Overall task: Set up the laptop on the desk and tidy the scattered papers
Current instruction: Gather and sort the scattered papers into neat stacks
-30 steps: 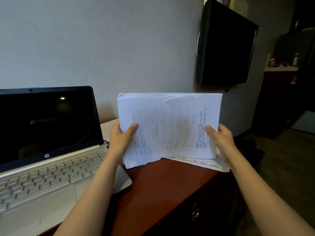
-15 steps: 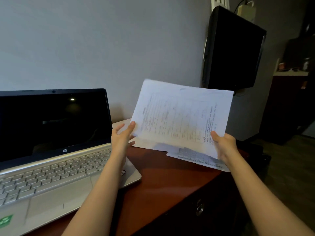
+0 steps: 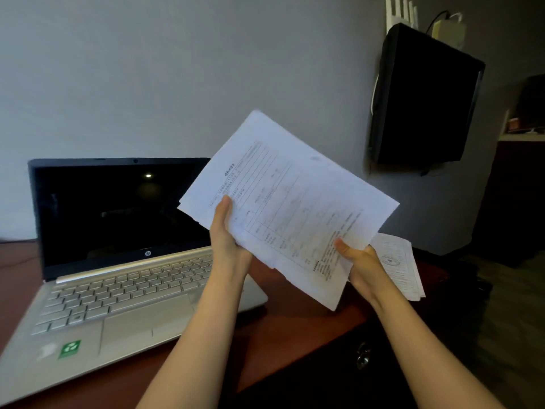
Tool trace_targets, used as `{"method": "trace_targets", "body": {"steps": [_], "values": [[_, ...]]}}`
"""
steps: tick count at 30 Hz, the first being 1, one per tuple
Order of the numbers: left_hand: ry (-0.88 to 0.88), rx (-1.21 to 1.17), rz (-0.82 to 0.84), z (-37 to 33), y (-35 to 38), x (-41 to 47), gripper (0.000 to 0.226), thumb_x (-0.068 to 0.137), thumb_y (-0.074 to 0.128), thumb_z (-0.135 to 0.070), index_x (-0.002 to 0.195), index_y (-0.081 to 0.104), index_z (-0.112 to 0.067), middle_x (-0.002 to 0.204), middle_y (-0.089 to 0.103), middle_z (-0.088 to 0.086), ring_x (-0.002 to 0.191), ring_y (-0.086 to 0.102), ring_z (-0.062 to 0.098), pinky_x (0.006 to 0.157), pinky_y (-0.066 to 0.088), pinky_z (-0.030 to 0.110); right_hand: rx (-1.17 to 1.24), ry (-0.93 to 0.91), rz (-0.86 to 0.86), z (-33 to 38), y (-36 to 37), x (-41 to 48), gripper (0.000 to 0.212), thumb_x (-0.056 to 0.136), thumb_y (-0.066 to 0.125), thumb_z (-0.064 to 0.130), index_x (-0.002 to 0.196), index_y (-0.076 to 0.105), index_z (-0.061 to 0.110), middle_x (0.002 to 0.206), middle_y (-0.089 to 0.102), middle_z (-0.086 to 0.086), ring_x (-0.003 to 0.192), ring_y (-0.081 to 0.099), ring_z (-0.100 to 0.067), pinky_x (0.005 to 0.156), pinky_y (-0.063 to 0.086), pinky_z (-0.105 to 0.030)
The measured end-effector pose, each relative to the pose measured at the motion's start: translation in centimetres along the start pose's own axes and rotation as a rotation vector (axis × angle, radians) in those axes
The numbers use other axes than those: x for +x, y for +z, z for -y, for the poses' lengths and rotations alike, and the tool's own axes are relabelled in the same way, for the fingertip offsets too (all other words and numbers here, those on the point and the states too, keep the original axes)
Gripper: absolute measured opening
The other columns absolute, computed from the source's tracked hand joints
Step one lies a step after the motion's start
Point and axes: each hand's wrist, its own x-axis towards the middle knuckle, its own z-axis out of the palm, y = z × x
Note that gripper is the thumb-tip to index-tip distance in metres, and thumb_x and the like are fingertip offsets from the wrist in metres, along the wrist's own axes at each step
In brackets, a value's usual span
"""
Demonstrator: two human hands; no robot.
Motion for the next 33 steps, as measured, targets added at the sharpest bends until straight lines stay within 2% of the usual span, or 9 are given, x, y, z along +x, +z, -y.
{"method": "trace_targets", "body": {"steps": [2, 5, 9, 12, 16, 19, 23, 27, 33], "values": [[0.038, -0.079, -0.026, -1.1, -0.3, -0.4, 0.029, 0.093, 0.049, -0.028, 0.117, 0.060, -0.015, 0.117, 0.065, 0.008, 0.108, 0.060, 0.026, 0.096, 0.046, 0.044, -0.003, -0.003, 0.034, 0.1, 1.1, -0.2, 0.028, 0.091, 0.053, 0.005, 0.117, 0.056, 0.014, 0.112, 0.065, -0.005, 0.101, 0.062, -0.022, 0.084, 0.052, -0.042], [0.051, 0.003, -0.106, -2.8, -1.1, -1.0, 0.030, 0.095, 0.049, -0.030, 0.121, 0.058, -0.017, 0.118, 0.066, 0.008, 0.108, 0.062, 0.027, 0.095, 0.047, 0.047, -0.021, -0.013, 0.079, -0.3, 2.6, -0.2, 0.031, 0.091, 0.052, 0.005, 0.120, 0.055, 0.016, 0.114, 0.064, -0.004, 0.106, 0.060, -0.023, 0.091, 0.049, -0.045], [0.168, 0.606, -0.454, -4.8, -1.6, -1.8, 0.039, 0.091, 0.060, -0.026, 0.126, 0.053, -0.010, 0.107, 0.065, -0.001, 0.095, 0.062, 0.019, 0.080, 0.051, 0.035, 0.024, -0.017, 0.119, -1.0, 5.0, -0.1, 0.037, 0.085, 0.056, 0.009, 0.122, 0.054, 0.016, 0.111, 0.065, -0.002, 0.105, 0.061, -0.021, 0.087, 0.053, -0.039], [0.334, 0.896, -0.483, -6.6, -1.9, -2.8, 0.040, 0.089, 0.063, -0.021, 0.126, 0.052, -0.010, 0.103, 0.059, -0.005, 0.095, 0.057, 0.013, 0.073, 0.046, 0.023, 0.069, 0.024, 0.150, -1.6, 7.2, 0.0, 0.026, 0.086, 0.054, 0.008, 0.106, 0.059, 0.023, 0.104, 0.066, 0.000, 0.097, 0.063, -0.018, 0.077, 0.057, -0.033], [0.264, 0.988, -0.361, -9.2, -2.2, -4.3, 0.033, 0.087, 0.064, -0.013, 0.117, 0.051, -0.020, 0.102, 0.063, -0.004, 0.088, 0.062, 0.014, 0.067, 0.053, 0.025, 0.146, 0.105, 0.185, -2.5, 10.8, 0.4, 0.023, 0.092, 0.049, 0.001, 0.105, 0.061, 0.015, 0.105, 0.066, -0.004, 0.094, 0.063, -0.020, 0.071, 0.056, -0.034], [0.233, 1.096, -0.323, -10.6, -2.7, -5.4, 0.026, 0.088, 0.061, -0.010, 0.109, 0.049, -0.021, 0.092, 0.061, -0.010, 0.080, 0.061, 0.009, 0.060, 0.055, 0.024, 0.160, 0.149, 0.228, -3.2, 14.4, 0.1, 0.028, 0.093, 0.048, 0.000, 0.119, 0.056, 0.007, 0.114, 0.063, -0.010, 0.097, 0.061, -0.024, 0.078, 0.051, -0.039], [0.267, 1.127, -0.410, -13.4, -3.2, -6.9, 0.018, 0.089, 0.056, -0.008, 0.100, 0.050, -0.021, 0.088, 0.059, -0.010, 0.083, 0.061, 0.013, 0.067, 0.054, 0.028, 0.161, 0.172, 0.295, -3.9, 18.7, -0.8, 0.031, 0.092, 0.049, -0.001, 0.123, 0.053, 0.005, 0.127, 0.057, -0.015, 0.105, 0.058, -0.028, 0.085, 0.050, -0.040], [0.345, 1.150, -0.524, -16.6, -4.0, -8.8, 0.023, 0.088, 0.057, -0.007, 0.107, 0.048, -0.017, 0.100, 0.060, -0.001, 0.094, 0.058, 0.021, 0.074, 0.051, 0.031, 0.127, 0.196, 0.370, -4.6, 22.3, -1.9, 0.031, 0.091, 0.051, -0.003, 0.121, 0.055, 0.004, 0.129, 0.057, -0.017, 0.106, 0.058, -0.028, 0.089, 0.049, -0.041], [0.437, 1.144, -0.671, -21.6, -5.6, -12.3, 0.020, 0.087, 0.057, -0.004, 0.103, 0.050, -0.014, 0.091, 0.060, -0.003, 0.084, 0.060, 0.016, 0.062, 0.050, 0.024, 0.023, 0.249, 0.492, -5.7, 28.0, -4.2, 0.032, 0.088, 0.059, 0.001, 0.120, 0.057, 0.004, 0.124, 0.061, -0.014, 0.109, 0.060, -0.030, 0.087, 0.050, -0.041]]}}
